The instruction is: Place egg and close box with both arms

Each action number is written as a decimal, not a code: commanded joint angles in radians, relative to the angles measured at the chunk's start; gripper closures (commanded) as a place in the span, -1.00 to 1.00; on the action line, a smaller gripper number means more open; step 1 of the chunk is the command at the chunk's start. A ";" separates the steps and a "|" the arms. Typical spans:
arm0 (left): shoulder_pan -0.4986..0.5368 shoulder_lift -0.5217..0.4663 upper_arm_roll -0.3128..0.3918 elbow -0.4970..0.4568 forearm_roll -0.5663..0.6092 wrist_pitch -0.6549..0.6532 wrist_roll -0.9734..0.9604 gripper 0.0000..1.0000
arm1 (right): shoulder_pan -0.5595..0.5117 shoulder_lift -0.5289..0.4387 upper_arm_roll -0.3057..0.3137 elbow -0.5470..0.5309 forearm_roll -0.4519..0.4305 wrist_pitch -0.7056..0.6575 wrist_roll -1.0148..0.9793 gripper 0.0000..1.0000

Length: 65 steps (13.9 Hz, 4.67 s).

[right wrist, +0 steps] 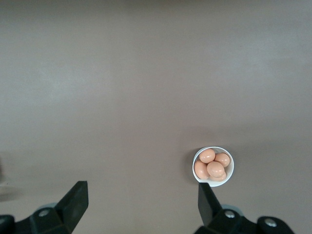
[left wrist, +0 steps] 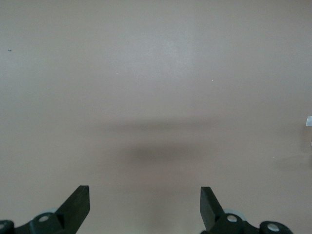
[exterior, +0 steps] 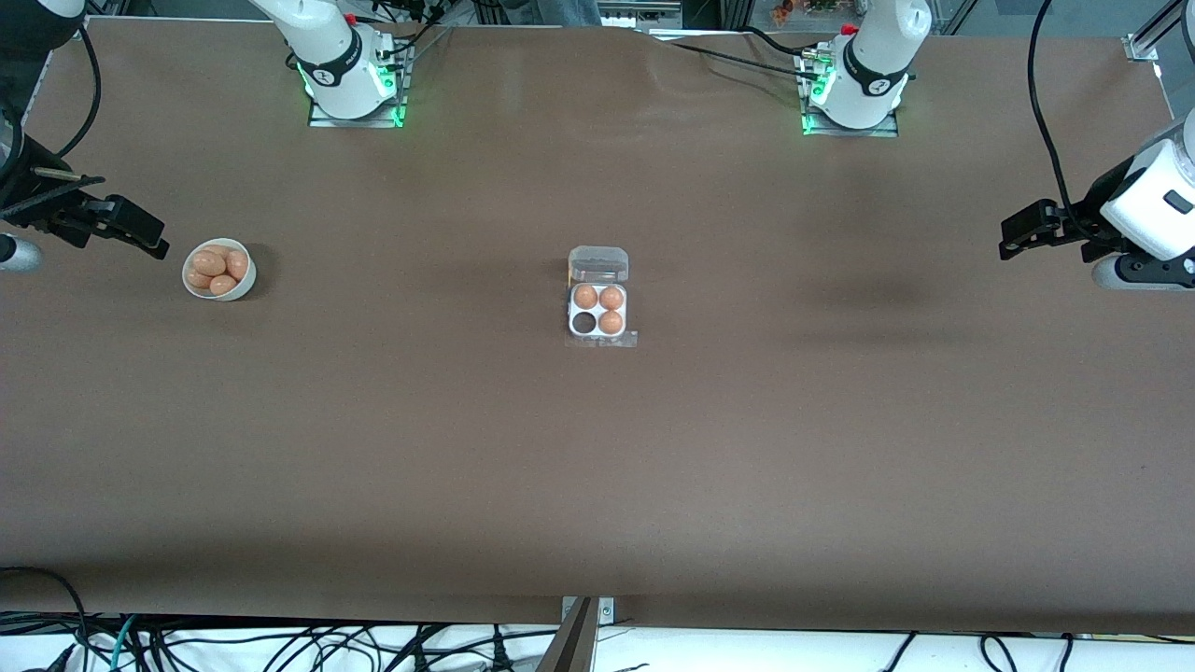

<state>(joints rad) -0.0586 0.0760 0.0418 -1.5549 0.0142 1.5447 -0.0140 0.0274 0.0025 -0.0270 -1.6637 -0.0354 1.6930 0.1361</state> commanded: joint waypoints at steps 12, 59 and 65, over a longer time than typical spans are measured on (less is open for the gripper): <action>0.003 0.001 0.000 0.006 -0.016 -0.015 0.022 -1.00 | 0.003 -0.015 -0.005 -0.018 0.012 0.008 -0.015 -1.00; 0.003 0.010 0.001 0.010 -0.016 -0.021 0.006 -1.00 | -0.023 0.113 -0.278 -0.609 -0.023 0.574 -0.407 -1.00; 0.003 0.008 0.001 0.010 -0.016 -0.021 0.006 -1.00 | -0.024 0.151 -0.291 -0.677 -0.023 0.649 -0.414 -1.00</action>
<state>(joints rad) -0.0583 0.0832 0.0418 -1.5551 0.0142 1.5327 -0.0141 0.0029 0.1636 -0.3111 -2.3165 -0.0560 2.3277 -0.2582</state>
